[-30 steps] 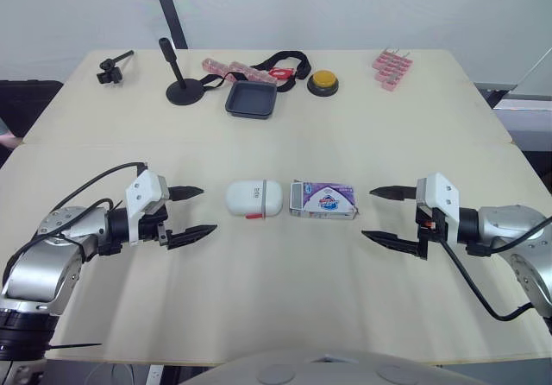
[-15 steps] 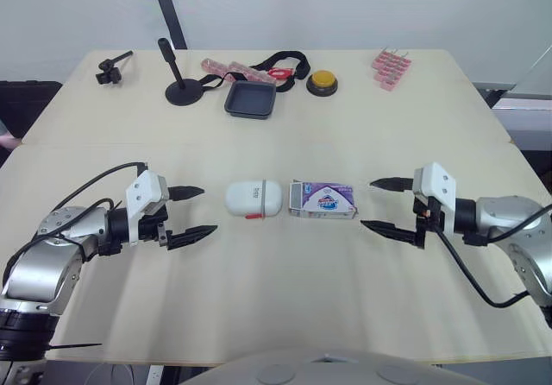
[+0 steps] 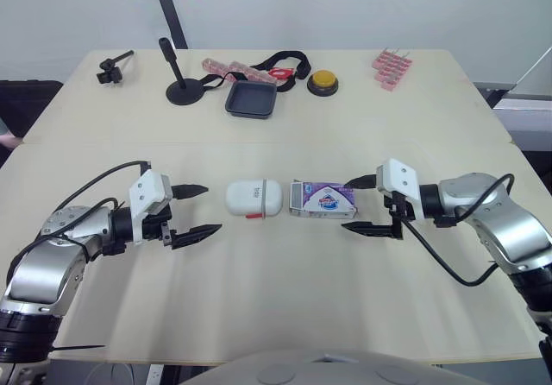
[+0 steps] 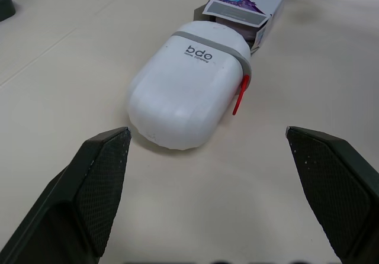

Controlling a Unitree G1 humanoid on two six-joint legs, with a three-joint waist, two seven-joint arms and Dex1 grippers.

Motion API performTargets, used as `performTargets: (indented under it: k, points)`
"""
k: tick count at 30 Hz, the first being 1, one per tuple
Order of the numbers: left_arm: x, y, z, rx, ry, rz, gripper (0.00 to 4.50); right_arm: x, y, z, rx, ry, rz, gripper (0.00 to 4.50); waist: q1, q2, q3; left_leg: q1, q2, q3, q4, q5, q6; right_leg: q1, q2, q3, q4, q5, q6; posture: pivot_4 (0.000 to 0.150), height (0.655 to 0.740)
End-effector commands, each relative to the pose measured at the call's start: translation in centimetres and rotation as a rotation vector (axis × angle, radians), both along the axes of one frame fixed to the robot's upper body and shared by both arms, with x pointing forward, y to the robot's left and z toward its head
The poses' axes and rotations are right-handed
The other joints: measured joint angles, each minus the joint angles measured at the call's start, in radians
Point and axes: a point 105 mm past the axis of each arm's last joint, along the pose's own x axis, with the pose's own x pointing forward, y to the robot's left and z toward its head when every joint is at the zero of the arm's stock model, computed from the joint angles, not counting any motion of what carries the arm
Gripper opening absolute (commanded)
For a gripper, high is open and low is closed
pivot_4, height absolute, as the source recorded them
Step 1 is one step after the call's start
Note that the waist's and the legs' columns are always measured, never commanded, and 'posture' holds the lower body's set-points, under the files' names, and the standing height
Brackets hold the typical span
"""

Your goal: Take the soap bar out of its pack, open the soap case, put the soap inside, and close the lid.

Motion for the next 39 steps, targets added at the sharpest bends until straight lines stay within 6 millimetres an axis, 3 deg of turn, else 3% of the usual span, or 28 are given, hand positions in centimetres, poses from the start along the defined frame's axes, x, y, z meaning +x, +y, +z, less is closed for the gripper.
performTargets:
  k: [1, 5, 23, 31, 39]
  points:
    - [-0.1, -0.4, 0.9, -0.007, -0.039, -0.011, 4.45, 0.8, 0.1, 0.3, -0.014, -0.024, 0.028, 4.5, 0.0, 0.0, 0.0, 0.0, 0.0, 0.0, 0.0, 0.0, 0.0, 0.0, 0.0, 0.0, 0.0, 0.0, 0.0, 0.15, 0.74]
    - [-0.3, -0.5, 0.8, -0.009, -0.04, -0.001, 4.45, 0.9, 0.4, 0.8, 0.022, -0.012, 0.05, 4.5, 0.001, 0.0, 0.0, 0.0, 0.0, 0.0, 0.0, 0.0, 0.0, -0.001, 0.0, 0.0, 0.001, 0.0, 0.0, 0.15, 0.74]
    - [-0.3, -0.5, 0.2, -0.004, -0.04, 0.018, 4.45, 2.0, 0.3, -1.4, -0.056, 0.019, 0.044, 4.5, 0.002, -0.001, -0.001, 0.0, 0.001, 0.0, 0.004, 0.0, 0.0, 0.0, 0.0, 0.0, 0.005, -0.002, -0.004, 0.15, 0.74]
    - [-0.4, -0.5, 0.0, -0.005, -0.04, 0.019, 4.45, 1.6, 0.4, 1.0, 0.003, -0.018, 0.069, 4.5, 0.003, -0.001, -0.001, 0.0, 0.001, 0.0, 0.004, 0.0, 0.0, -0.001, 0.0, 0.0, 0.005, -0.002, -0.004, 0.15, 0.74]
    - [-0.3, -0.5, -0.2, -0.001, -0.042, 0.022, 4.45, 1.6, 0.2, -0.1, -0.028, -0.006, 0.049, 4.5, 0.002, -0.001, -0.001, -0.001, 0.001, 0.0, 0.004, 0.0, 0.0, -0.002, 0.0, 0.0, 0.005, -0.002, -0.004, 0.15, 0.74]
